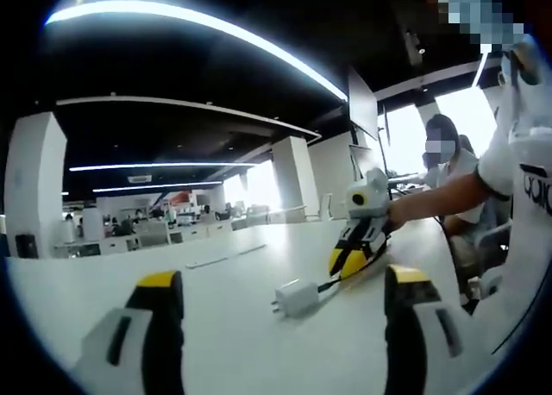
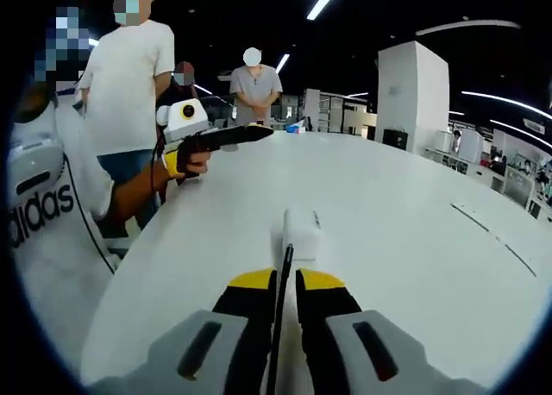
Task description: Plug the desk Type‑C cable into the charger adapter.
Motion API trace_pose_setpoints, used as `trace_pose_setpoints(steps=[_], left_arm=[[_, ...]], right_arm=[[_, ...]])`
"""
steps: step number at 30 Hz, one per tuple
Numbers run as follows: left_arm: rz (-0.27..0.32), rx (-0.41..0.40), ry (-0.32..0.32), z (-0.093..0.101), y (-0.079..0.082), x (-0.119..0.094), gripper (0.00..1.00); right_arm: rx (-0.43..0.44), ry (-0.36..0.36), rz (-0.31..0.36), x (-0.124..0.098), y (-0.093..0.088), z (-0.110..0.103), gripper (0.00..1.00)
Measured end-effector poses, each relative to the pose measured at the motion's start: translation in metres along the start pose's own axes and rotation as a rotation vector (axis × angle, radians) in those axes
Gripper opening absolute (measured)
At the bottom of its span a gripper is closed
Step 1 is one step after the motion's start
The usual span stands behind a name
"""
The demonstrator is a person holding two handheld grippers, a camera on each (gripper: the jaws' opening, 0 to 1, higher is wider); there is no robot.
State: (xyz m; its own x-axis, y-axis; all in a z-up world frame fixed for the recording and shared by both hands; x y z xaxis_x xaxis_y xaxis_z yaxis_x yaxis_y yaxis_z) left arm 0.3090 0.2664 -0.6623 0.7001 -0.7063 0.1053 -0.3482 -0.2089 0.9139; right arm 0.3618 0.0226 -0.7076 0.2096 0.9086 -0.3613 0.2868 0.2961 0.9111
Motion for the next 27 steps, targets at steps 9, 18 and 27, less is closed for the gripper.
trace_pose_setpoints(steps=[9, 18, 27], left_arm=[[-0.024, 0.045, -0.09, -0.002, 0.0, 0.022, 0.87], [-0.097, 0.031, -0.205, 0.003, -0.019, 0.05, 0.74], [-0.145, 0.037, -0.334, 0.01, -0.044, 0.079, 0.56]], right_arm=[[0.02, -0.037, 0.145, -0.03, 0.011, -0.009, 0.1], [0.029, -0.059, 0.24, -0.055, 0.012, -0.026, 0.1], [0.03, -0.073, 0.226, -0.053, -0.003, -0.027, 0.1]])
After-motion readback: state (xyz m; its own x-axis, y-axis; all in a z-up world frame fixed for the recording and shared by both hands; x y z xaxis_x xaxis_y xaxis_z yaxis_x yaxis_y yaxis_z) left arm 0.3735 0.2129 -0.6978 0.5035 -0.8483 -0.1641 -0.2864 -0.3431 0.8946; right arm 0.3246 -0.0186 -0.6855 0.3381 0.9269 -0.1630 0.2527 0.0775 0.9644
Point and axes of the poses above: the point that each gripper's makers call its tool centre point, and the gripper's own axes: x roughly forward along the fingers, z roughly to its right, y roughly out of its top, the point moved 6 cm from there along -x, roughly backward along the fingers, and after that the axes turned 15 degrees about x, right-handed, at the moved point
